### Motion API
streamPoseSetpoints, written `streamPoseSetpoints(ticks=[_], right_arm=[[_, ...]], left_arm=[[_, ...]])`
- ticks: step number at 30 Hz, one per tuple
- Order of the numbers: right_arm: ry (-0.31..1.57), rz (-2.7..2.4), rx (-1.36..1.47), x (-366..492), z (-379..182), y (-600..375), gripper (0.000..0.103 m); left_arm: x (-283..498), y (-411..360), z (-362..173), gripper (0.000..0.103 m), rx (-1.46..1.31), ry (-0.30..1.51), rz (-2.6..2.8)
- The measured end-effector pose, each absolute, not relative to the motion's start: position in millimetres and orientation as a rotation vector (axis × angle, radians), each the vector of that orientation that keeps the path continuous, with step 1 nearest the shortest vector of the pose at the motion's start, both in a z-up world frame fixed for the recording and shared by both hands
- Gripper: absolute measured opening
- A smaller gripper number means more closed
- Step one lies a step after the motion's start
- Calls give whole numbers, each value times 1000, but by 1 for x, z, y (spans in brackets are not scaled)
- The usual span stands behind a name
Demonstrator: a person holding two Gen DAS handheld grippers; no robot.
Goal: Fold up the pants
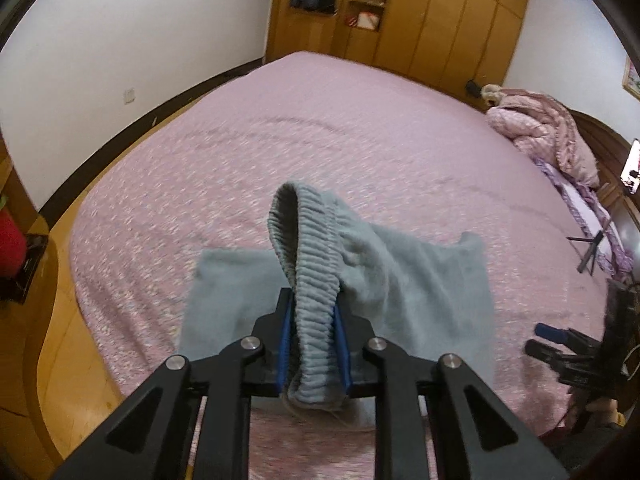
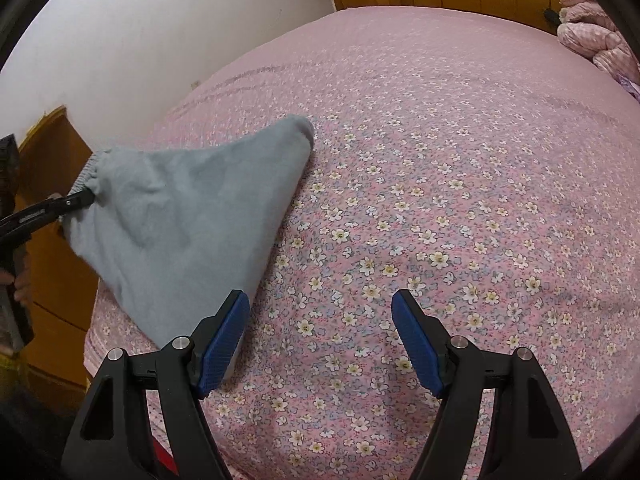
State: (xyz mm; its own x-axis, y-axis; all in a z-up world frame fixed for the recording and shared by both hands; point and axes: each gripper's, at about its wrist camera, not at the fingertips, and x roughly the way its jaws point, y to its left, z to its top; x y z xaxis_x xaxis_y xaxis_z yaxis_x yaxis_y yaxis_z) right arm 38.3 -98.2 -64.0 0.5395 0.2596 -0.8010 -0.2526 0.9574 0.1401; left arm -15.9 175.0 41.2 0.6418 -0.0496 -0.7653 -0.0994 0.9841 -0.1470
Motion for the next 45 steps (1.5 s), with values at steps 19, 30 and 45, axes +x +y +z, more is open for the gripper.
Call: streamPoseSetpoints(ticks=[19, 30, 45], right_arm=[[987, 342, -82, 66, -77, -68, 76], [935, 404, -131, 82, -53, -44, 76], [946, 388, -116, 153, -59, -13, 35]], left_arm=[[5, 235, -30, 25, -201, 1026, 92], [-24, 233, -2, 48, -111, 1002, 157], [21, 188, 8, 12, -146, 922, 45]])
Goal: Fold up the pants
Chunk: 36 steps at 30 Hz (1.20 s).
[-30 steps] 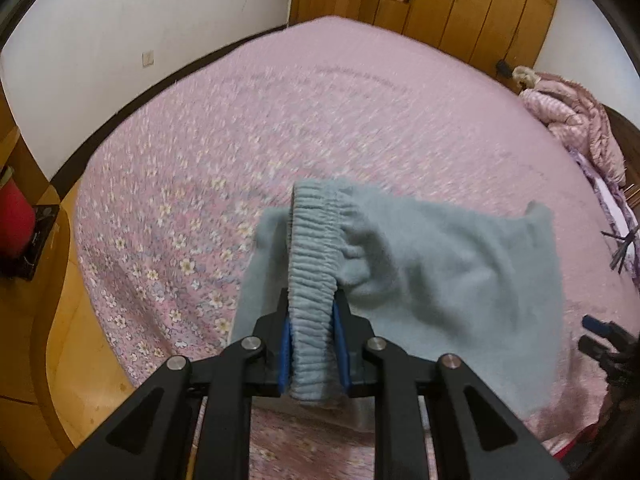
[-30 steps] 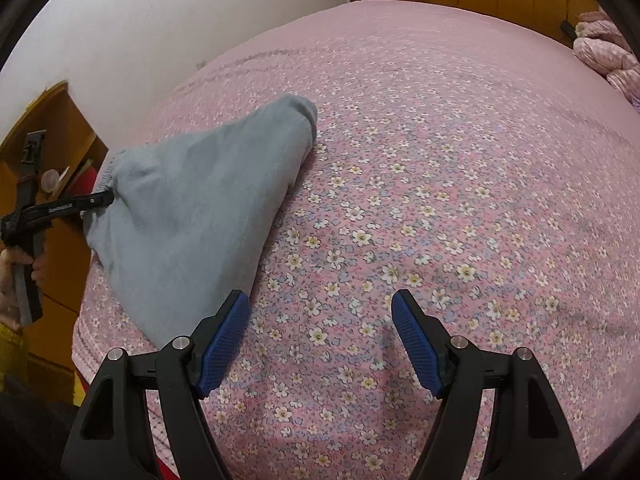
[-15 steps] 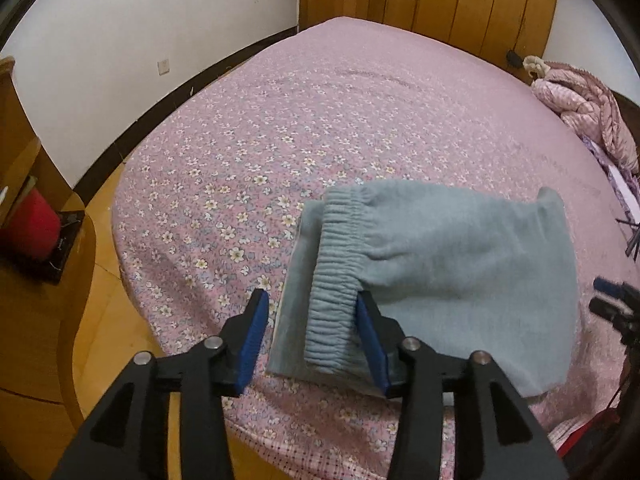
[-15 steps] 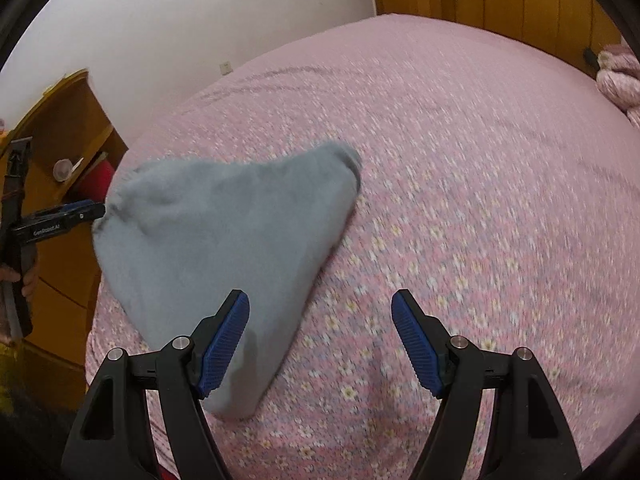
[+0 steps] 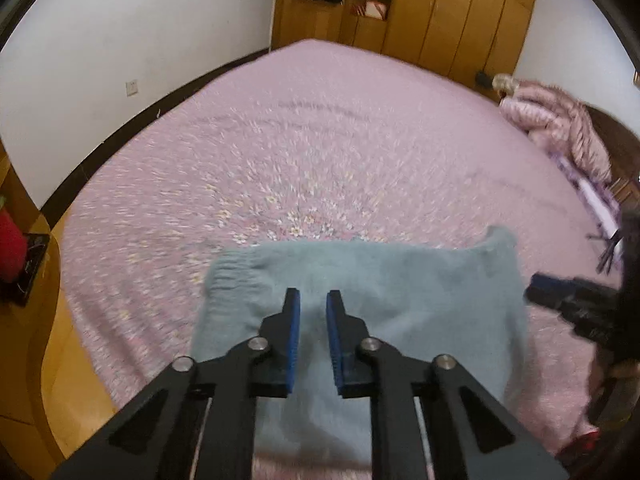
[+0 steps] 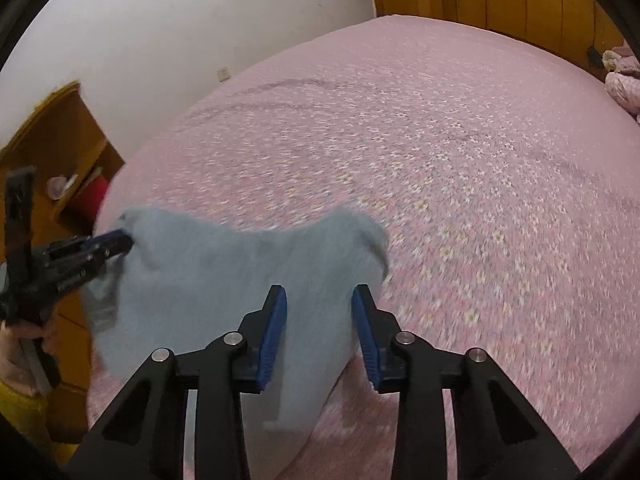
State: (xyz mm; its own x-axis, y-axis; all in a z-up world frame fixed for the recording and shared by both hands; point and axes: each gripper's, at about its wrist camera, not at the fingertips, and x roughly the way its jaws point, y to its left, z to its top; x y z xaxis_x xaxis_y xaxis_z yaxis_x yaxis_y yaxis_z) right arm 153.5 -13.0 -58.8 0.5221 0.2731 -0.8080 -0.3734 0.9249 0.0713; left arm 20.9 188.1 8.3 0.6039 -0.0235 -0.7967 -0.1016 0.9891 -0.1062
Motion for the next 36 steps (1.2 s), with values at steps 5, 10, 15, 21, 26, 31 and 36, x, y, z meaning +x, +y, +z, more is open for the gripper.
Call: streamPoseSetpoints(ticks=[5, 10, 15, 21, 26, 31, 36], right_arm=[[989, 341, -126, 188, -88, -17, 35], [965, 323, -129, 183, -83, -18, 35], [958, 361, -98, 152, -62, -22, 35], [987, 418, -99, 107, -57, -21, 35], [1011, 414, -139, 88, -73, -21, 35], [1089, 393, -54, 95, -97, -36, 37], [1077, 396, -7, 89, -89, -52, 37]], left_arm=[[47, 198, -34, 13, -46, 991, 155], [47, 214, -38, 14, -118, 986, 114], [33, 219, -20, 13, -170, 982, 87], [-14, 212, 8, 14, -216, 939, 32], [-43, 203, -17, 14, -145, 1019, 121], [-45, 205, -37, 13, -158, 1053, 154], [-44, 197, -33, 14, -108, 1043, 165]])
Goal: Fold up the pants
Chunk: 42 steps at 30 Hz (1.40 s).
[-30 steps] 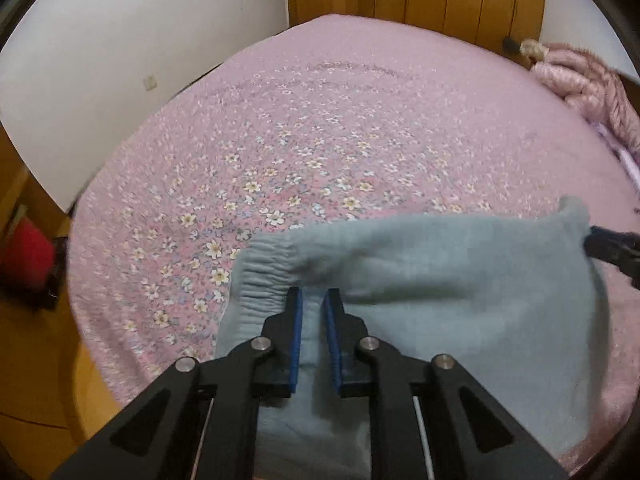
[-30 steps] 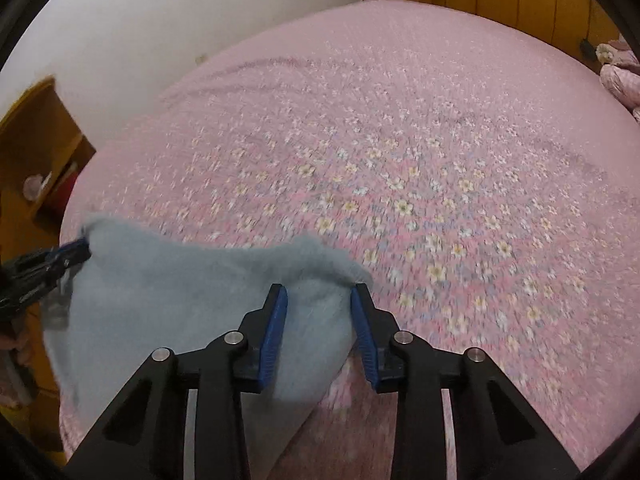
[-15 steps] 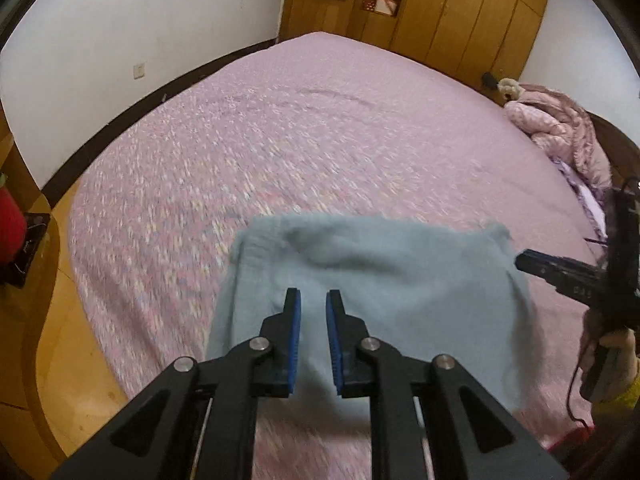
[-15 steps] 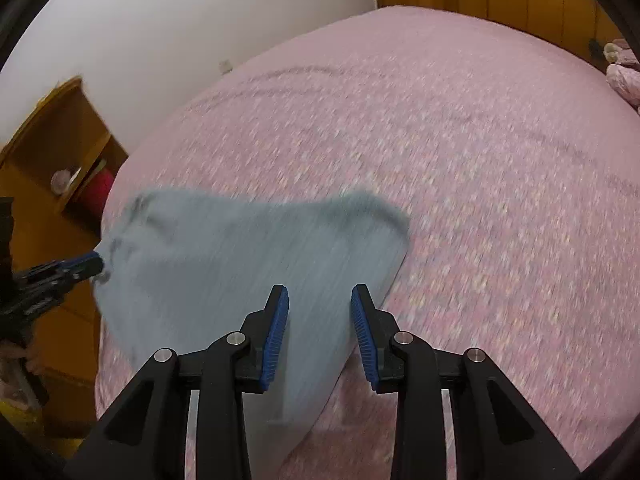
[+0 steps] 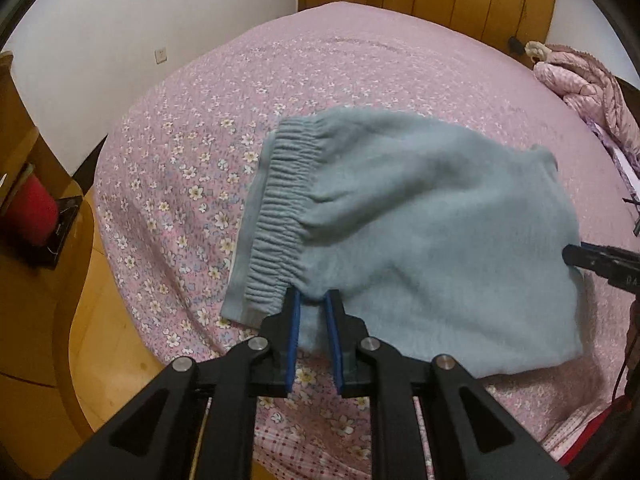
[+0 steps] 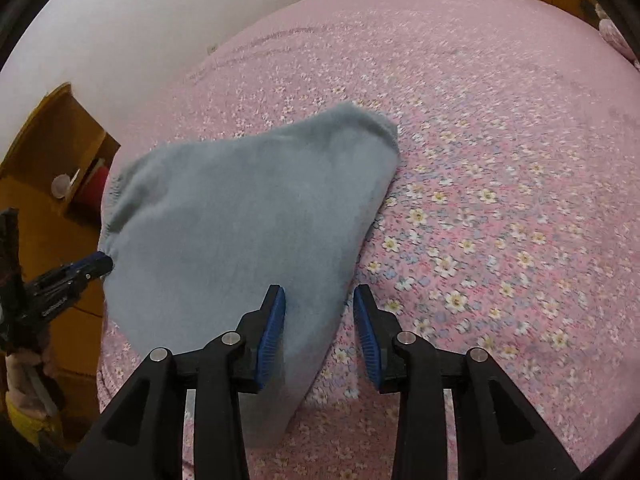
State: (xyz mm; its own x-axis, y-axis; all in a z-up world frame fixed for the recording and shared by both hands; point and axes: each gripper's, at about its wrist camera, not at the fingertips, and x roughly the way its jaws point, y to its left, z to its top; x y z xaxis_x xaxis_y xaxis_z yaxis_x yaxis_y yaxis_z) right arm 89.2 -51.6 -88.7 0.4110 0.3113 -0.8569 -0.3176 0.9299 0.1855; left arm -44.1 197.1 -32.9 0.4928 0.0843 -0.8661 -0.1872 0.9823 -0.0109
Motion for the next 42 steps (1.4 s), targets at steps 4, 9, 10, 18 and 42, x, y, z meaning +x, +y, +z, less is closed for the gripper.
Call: streamPoseSetpoints(ticks=[4, 9, 10, 18, 42], right_arm=[[1081, 389, 42, 75, -85, -69, 48], [1098, 408, 169, 70, -81, -88, 57], [1103, 414, 187, 70, -81, -91, 57], [1154, 429, 270, 73, -89, -103, 64], [1155, 467, 356, 71, -103, -102, 71]], left_arm=[[-50, 194, -17, 30, -173, 1026, 148], [-65, 178, 4, 48, -188, 970, 90], [-63, 174, 6, 49, -178, 971, 82], [-49, 142, -8, 55, -143, 1007, 16], [-39, 126, -40, 64, -115, 1047, 19]])
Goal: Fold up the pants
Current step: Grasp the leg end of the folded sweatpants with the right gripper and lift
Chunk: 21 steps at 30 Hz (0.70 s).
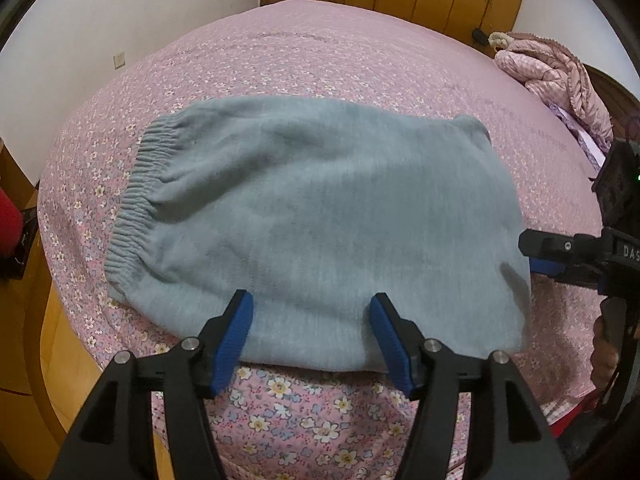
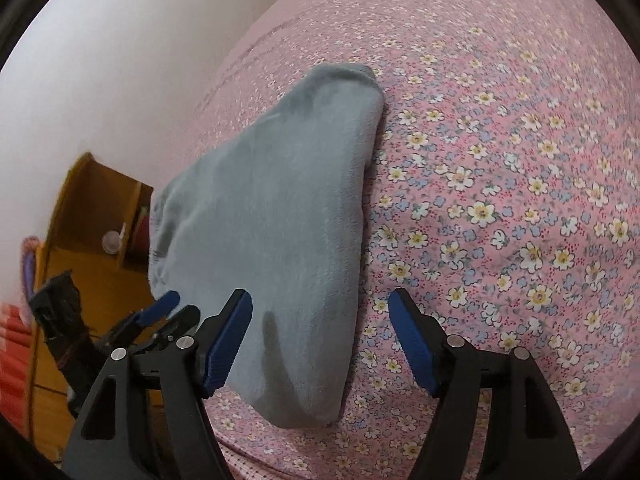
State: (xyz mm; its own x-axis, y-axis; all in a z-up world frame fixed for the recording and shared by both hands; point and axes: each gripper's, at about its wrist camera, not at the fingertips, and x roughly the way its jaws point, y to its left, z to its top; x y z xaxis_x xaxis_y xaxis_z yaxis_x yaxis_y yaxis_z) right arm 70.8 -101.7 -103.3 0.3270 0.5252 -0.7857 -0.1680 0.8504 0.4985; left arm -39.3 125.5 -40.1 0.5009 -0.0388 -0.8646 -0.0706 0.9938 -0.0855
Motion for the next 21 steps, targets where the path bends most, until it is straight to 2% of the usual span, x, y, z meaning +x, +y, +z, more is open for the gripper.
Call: streamPoseSetpoints(ticks=[3, 4, 5, 7, 11, 21], right_arm=[[1156, 474, 357, 73, -103, -100, 56], [1158, 476, 367, 74, -104, -97, 44], [1164, 478, 379, 75, -105, -96, 40], [1170, 475, 400, 77, -108, -98, 39], [1151, 501, 412, 77, -101, -98, 19], [1048, 625, 318, 70, -55, -86, 15]], left_arm=[[-39, 125, -40, 64, -97, 1047, 19], [-39, 124, -41, 64, -96, 1047, 20], [-38, 125, -41, 64, -95, 1047, 21], [-38, 124, -41, 65, -95, 1048, 22], [-37, 123, -41, 65, -82, 1050, 22], [-36, 118, -43, 65, -53, 1054, 28]])
